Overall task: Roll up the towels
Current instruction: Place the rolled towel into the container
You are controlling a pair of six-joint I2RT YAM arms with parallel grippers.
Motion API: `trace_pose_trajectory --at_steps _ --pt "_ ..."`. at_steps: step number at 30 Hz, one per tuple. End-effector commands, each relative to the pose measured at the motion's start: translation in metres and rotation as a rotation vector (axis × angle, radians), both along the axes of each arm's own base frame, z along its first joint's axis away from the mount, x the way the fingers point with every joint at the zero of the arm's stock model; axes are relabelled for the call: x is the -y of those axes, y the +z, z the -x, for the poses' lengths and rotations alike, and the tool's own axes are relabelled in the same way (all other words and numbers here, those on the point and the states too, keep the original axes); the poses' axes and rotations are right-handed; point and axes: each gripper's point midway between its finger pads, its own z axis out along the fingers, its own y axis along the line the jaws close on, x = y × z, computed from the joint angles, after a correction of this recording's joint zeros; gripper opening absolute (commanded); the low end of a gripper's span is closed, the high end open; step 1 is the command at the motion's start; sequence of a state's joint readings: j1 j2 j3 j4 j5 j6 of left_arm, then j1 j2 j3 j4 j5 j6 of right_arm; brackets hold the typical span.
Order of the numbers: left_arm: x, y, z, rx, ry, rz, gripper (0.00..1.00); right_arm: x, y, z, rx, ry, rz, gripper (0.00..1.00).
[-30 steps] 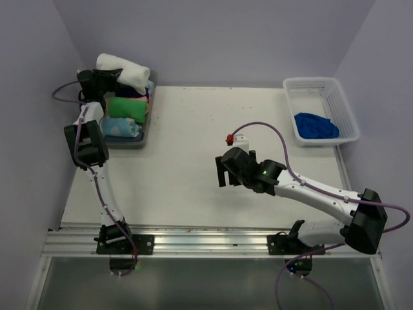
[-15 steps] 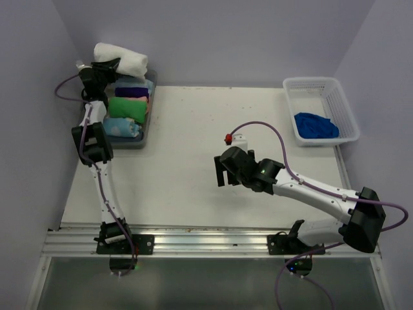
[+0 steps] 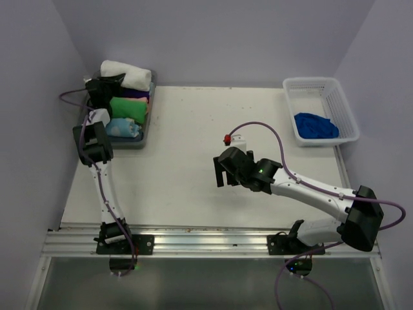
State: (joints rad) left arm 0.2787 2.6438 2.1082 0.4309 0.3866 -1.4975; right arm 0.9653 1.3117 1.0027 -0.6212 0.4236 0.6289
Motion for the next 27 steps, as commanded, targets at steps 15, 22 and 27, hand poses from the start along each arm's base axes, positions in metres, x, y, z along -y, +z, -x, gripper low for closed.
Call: trace_pose_trajectory --at_steps 15,22,27 --pt "-0.005 0.018 0.025 -0.078 0.038 -0.049 0.88 -0.012 0.021 -0.006 0.032 -0.008 -0.073 0.89" --pt "-0.003 0.013 0.034 -0.188 0.037 -0.015 0.98 -0.012 0.023 -0.006 0.037 -0.007 -0.083 0.89" --pt "0.000 0.016 0.042 -0.220 0.025 -0.009 1.00 -0.012 0.024 -0.006 0.039 -0.006 -0.088 0.89"
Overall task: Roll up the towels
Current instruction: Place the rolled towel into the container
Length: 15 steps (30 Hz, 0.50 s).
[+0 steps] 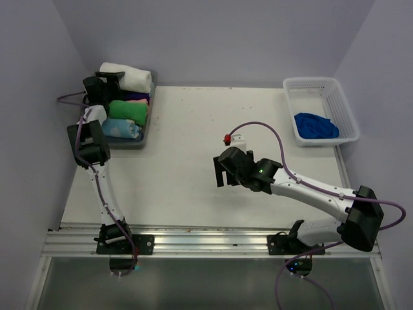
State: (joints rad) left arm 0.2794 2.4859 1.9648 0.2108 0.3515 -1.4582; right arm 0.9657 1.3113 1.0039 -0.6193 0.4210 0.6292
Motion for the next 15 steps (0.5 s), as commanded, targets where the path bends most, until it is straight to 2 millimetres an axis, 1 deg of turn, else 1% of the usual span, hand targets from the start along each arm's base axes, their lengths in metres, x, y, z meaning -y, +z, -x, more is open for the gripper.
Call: trace_pose_trajectory --at_steps 1,6,8,12,15 --pt "-0.001 0.029 0.014 -0.023 -0.008 -0.021 1.00 -0.011 0.024 -0.006 0.041 -0.009 -0.085 0.89" --pt "-0.003 0.044 0.016 -0.027 -0.011 -0.043 1.00 -0.009 0.025 -0.005 0.046 -0.010 -0.093 0.88" --pt "0.000 0.038 0.020 -0.081 -0.019 -0.038 1.00 -0.008 0.026 -0.004 0.047 -0.011 -0.094 0.88" --pt "-0.001 0.039 0.028 -0.127 -0.014 -0.032 1.00 -0.006 0.027 -0.003 0.053 -0.011 -0.100 0.88" --pt "-0.001 0.045 0.033 -0.133 -0.012 -0.040 1.00 -0.004 0.028 -0.002 0.057 -0.014 -0.103 0.88"
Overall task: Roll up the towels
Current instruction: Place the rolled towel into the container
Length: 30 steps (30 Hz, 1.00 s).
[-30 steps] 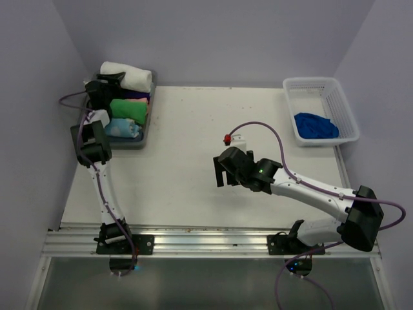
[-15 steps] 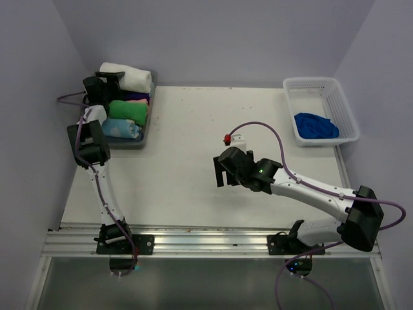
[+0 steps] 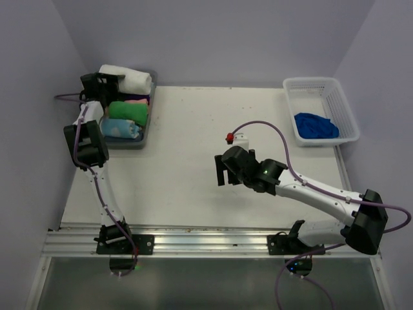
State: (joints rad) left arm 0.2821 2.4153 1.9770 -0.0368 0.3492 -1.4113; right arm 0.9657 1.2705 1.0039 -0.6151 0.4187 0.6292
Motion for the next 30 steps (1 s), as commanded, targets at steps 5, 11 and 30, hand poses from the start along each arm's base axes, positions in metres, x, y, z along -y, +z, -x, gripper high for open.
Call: trace_pose_trajectory --at_steps 5,11,30 --pt "-0.006 0.062 0.015 0.039 -0.005 -0.073 1.00 0.000 0.018 0.000 0.039 -0.021 -0.079 0.88" --pt "-0.014 0.083 0.018 0.042 -0.002 -0.168 0.99 0.001 0.015 0.001 0.036 -0.019 -0.079 0.88" --pt "-0.015 0.117 0.024 0.109 -0.031 -0.239 0.94 -0.007 0.012 -0.003 0.027 -0.005 -0.067 0.88"
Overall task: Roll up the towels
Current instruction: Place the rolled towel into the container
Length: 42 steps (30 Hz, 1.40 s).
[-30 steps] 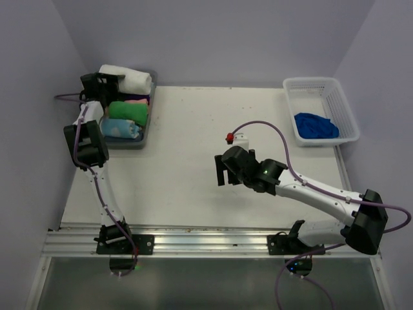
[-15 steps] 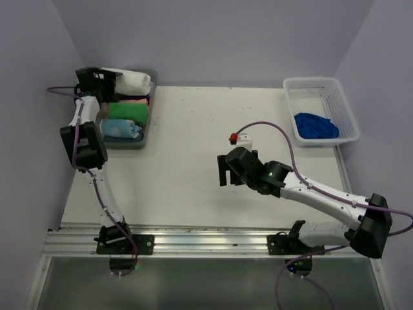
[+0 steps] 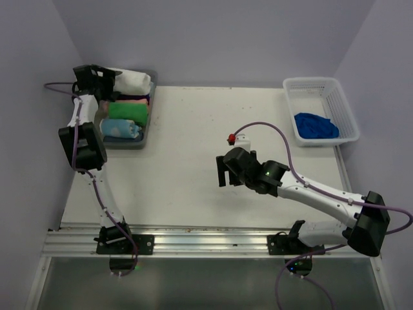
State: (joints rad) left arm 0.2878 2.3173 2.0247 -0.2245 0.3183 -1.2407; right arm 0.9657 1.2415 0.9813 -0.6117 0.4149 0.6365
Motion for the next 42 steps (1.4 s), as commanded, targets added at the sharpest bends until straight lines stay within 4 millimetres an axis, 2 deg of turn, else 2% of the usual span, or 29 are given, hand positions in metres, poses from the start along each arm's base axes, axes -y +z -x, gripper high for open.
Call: trace_pose_trajectory --at_steps 1,8,13,14,15,17,18,22,23,24,26,27,29,30,32,33,38,41,42 --pt "-0.011 0.079 0.003 0.149 -0.001 -0.084 0.94 -0.011 0.011 -0.007 0.025 -0.002 -0.053 0.88" --pt "-0.006 0.080 -0.010 0.202 -0.044 -0.055 0.93 -0.011 0.011 -0.006 0.024 -0.004 -0.055 0.88" --pt "-0.003 0.089 -0.014 0.247 -0.055 -0.089 0.92 -0.010 0.010 -0.006 0.024 -0.007 -0.052 0.88" --pt "-0.003 0.097 -0.018 0.271 -0.062 -0.094 0.92 -0.010 0.010 -0.006 0.022 -0.008 -0.052 0.88" --pt "-0.003 0.086 -0.022 0.258 -0.071 -0.086 0.91 -0.010 0.010 -0.006 0.022 -0.006 -0.051 0.88" --pt "-0.001 0.085 -0.029 0.268 -0.079 -0.070 0.90 -0.010 0.009 -0.006 0.018 -0.007 -0.052 0.88" --pt "-0.001 0.077 -0.033 0.273 -0.086 -0.062 0.90 -0.010 0.009 -0.006 0.018 -0.008 -0.050 0.88" --pt "0.005 0.068 -0.046 0.308 -0.088 -0.038 0.90 -0.012 0.008 -0.006 0.016 -0.009 -0.051 0.88" --pt "0.007 0.076 -0.052 0.349 -0.090 -0.050 0.90 -0.012 0.007 -0.006 0.013 -0.010 -0.051 0.88" --pt "0.012 0.060 -0.059 0.338 -0.097 -0.040 0.90 -0.013 0.006 -0.006 0.010 -0.009 -0.048 0.88" --pt "0.018 0.063 -0.068 0.371 -0.105 -0.032 0.90 -0.012 0.005 -0.006 0.007 -0.012 -0.045 0.88" --pt "0.024 0.049 -0.074 0.365 -0.112 -0.024 0.90 -0.012 0.006 -0.006 0.006 -0.014 -0.044 0.88" --pt "0.029 0.039 -0.079 0.366 -0.113 -0.022 0.90 -0.011 0.006 -0.007 0.007 -0.021 -0.042 0.88" --pt "0.033 0.027 -0.082 0.356 -0.115 -0.023 0.90 -0.011 0.007 -0.006 0.007 -0.021 -0.043 0.88" --pt "0.039 0.020 -0.085 0.359 -0.125 -0.038 0.90 -0.009 0.007 -0.006 0.008 -0.029 -0.039 0.88" --pt "0.043 0.010 -0.087 0.344 -0.129 -0.038 0.90 -0.008 0.007 -0.006 0.009 -0.031 -0.039 0.88" --pt "0.047 -0.012 -0.085 0.298 -0.146 -0.065 0.90 -0.004 0.009 -0.004 0.011 -0.040 -0.037 0.88" --pt "0.048 -0.013 -0.081 0.297 -0.168 -0.065 0.90 -0.002 0.011 -0.003 0.015 -0.043 -0.045 0.88" --pt "0.045 0.005 -0.080 0.326 -0.166 -0.081 0.90 -0.002 0.011 -0.004 0.014 -0.046 -0.049 0.88"
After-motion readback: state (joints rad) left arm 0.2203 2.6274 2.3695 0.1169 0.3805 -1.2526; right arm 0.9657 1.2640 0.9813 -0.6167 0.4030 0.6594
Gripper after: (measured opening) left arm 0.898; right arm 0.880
